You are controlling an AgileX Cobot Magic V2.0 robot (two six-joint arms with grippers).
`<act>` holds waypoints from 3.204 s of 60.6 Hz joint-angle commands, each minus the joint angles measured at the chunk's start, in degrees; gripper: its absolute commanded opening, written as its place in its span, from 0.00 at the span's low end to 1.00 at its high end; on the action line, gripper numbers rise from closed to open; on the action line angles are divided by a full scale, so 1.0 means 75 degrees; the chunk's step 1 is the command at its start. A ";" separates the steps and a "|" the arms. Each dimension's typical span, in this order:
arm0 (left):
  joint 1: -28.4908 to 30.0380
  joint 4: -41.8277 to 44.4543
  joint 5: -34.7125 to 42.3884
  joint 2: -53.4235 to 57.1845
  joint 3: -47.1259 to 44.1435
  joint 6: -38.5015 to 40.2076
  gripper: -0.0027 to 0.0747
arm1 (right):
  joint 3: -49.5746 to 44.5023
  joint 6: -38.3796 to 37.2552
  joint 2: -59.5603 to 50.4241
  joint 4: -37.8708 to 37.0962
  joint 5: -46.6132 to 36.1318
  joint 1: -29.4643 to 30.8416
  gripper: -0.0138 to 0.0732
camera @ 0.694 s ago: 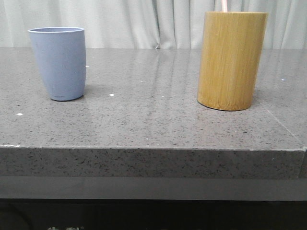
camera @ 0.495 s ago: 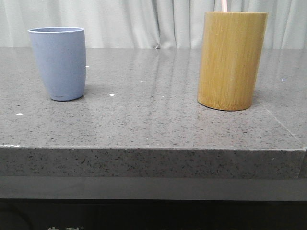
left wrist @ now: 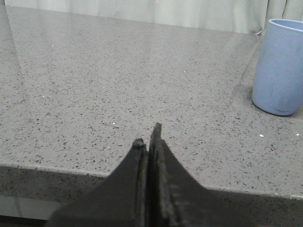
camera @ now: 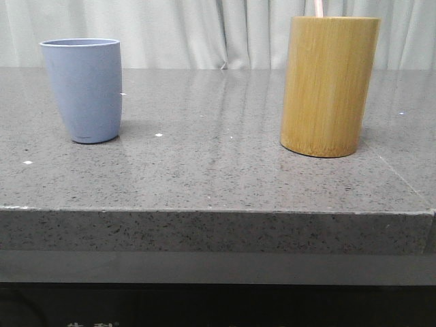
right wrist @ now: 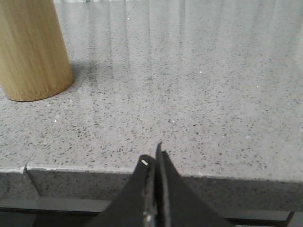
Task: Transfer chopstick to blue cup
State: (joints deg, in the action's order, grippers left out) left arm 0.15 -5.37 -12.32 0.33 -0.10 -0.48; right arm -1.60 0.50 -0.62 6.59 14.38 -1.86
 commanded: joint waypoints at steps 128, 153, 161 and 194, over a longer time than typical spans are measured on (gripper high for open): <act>0.0001 0.0141 -0.0325 -0.4529 0.5607 0.0214 0.01 | 0.5580 0.0015 0.3900 0.0376 0.0382 0.0056 0.06; 0.0001 0.0192 -0.0295 -0.4883 0.5607 0.0214 0.74 | 0.5586 0.0022 0.4003 0.0376 0.0391 0.0056 0.74; 0.0001 0.0192 -0.0262 -0.4883 0.5607 0.0214 0.94 | 0.5586 0.0022 0.4003 0.0376 0.0391 0.0056 0.89; -0.0137 -0.0172 -0.2365 -0.6083 0.7608 -0.1069 0.76 | 0.5579 0.0022 0.4003 0.0376 0.0391 0.0056 0.89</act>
State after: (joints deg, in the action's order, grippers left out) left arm 0.15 -5.81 -27.59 -41.45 49.74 -6.19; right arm 38.31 0.50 28.78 9.10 21.54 -1.86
